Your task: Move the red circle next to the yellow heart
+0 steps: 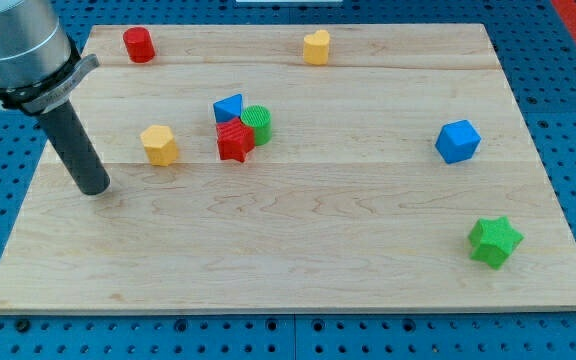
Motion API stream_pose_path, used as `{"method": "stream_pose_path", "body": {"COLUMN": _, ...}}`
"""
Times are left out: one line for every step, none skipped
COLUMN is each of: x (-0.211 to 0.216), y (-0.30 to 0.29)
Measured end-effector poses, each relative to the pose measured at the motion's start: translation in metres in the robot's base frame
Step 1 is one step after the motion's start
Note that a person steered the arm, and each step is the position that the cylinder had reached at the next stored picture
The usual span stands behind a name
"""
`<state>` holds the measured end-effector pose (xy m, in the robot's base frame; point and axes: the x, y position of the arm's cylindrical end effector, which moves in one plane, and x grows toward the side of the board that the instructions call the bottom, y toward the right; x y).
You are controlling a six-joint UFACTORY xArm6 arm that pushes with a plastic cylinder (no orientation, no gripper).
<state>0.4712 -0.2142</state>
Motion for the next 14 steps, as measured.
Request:
{"method": "stream_pose_path", "body": {"x": -0.033, "y": 0.039}}
{"method": "stream_pose_path", "body": {"x": -0.059, "y": 0.071}}
{"method": "stream_pose_path", "body": {"x": -0.064, "y": 0.094}}
{"method": "stream_pose_path", "body": {"x": -0.064, "y": 0.063}}
{"method": "stream_pose_path", "body": {"x": -0.077, "y": -0.023}}
{"method": "stream_pose_path", "body": {"x": -0.146, "y": -0.030}}
{"method": "stream_pose_path", "body": {"x": -0.203, "y": -0.017}}
{"method": "stream_pose_path", "body": {"x": -0.239, "y": -0.048}}
{"method": "stream_pose_path", "body": {"x": -0.260, "y": -0.055}}
{"method": "stream_pose_path", "body": {"x": -0.254, "y": -0.036}}
{"method": "stream_pose_path", "body": {"x": -0.236, "y": -0.020}}
{"method": "stream_pose_path", "body": {"x": -0.231, "y": 0.024}}
{"method": "stream_pose_path", "body": {"x": -0.231, "y": 0.070}}
{"method": "stream_pose_path", "body": {"x": -0.251, "y": 0.061}}
